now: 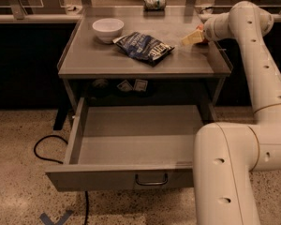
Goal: Place apple into top drawer
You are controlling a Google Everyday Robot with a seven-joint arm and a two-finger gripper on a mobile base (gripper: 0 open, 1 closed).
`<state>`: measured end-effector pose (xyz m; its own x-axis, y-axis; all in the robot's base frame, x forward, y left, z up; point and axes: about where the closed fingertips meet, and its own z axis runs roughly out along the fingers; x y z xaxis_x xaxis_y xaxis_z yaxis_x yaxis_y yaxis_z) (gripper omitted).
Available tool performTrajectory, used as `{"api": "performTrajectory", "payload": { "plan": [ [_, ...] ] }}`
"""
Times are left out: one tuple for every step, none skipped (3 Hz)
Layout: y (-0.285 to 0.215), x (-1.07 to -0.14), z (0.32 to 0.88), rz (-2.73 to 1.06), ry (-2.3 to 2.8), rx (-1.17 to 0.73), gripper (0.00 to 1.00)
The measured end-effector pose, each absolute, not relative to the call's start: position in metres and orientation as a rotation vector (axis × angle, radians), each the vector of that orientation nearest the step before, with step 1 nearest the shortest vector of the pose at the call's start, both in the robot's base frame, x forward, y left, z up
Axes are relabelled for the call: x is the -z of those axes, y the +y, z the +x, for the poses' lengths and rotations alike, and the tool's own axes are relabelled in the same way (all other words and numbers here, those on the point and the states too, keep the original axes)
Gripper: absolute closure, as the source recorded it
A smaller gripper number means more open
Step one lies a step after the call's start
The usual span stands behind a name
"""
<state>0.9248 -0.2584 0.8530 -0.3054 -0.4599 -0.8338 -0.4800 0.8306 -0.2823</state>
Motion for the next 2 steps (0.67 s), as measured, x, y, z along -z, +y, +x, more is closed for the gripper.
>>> {"api": "performTrajectory", "payload": {
  "plan": [
    [-0.2568,-0.8517,0.9257,-0.667,1.955,-0.046,0.0],
    [-0.2568,-0.8517,0.9257,-0.667,1.955,-0.046,0.19]
  ]
}}
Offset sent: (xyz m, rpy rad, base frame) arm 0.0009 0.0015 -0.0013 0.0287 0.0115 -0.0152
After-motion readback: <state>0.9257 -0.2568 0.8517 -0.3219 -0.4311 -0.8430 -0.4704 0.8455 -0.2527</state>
